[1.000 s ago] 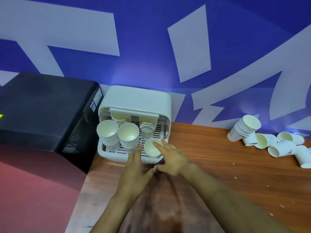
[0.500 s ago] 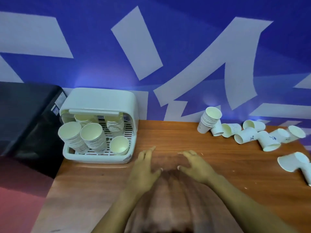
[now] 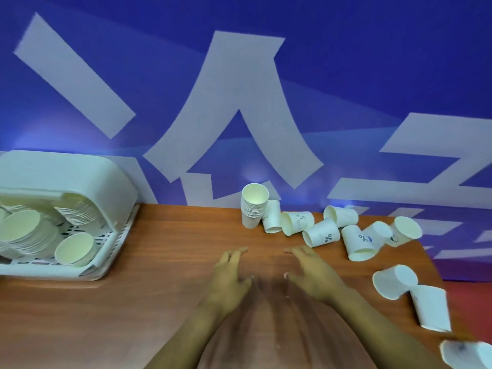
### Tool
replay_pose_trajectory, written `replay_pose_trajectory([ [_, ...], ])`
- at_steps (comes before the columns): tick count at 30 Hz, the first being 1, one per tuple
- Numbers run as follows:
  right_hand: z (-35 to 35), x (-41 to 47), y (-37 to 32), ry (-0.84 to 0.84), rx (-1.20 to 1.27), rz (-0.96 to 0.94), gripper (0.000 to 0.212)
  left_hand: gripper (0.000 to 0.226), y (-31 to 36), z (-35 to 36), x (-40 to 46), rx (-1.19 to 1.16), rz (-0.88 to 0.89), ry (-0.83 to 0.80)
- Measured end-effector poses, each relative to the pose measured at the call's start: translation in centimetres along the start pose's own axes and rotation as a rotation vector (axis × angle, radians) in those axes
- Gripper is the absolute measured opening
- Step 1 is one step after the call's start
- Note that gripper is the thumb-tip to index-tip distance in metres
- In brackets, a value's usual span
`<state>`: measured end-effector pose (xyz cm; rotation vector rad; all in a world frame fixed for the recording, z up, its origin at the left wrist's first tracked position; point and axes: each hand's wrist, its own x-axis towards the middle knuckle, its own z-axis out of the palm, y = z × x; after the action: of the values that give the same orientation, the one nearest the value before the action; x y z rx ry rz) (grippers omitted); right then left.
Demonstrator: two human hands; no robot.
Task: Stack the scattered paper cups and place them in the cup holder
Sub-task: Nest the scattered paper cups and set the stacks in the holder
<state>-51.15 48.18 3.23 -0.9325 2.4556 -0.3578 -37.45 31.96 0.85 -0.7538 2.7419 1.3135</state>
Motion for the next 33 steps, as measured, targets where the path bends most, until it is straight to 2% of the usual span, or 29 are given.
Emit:
replay_pose_trajectory([
  [7, -2.6, 2.6, 6.1, 0.022, -0.118, 0.017, 0.068, 0.065, 4.3, 4.4, 5.9, 0.134, 0.068, -0.030],
  [16, -4.5, 7.6, 11.4, 0.071, -0.415, 0.010, 0.072, 0.068, 7.6, 8.0, 15.0, 0.619, 0.108, -0.020],
  [22, -3.9, 9.4, 13.6, 0.032, -0.595, 0.012, 0.076, 0.071, 7.8, 10.5, 18.7, 0.773, 0.125, -0.069],
  [29, -3.1, 9.8, 14.7, 0.009, -0.528, 0.006, 0.071, 0.066, 7.5, 11.5, 19.5, 0.937, 0.102, -0.083],
  [33, -2.6, 8.5, 14.2, -0.041, -0.512, 0.007, 0.068, 0.063, 7.5, 11.7, 17.8, 0.945, 0.129, -0.063],
])
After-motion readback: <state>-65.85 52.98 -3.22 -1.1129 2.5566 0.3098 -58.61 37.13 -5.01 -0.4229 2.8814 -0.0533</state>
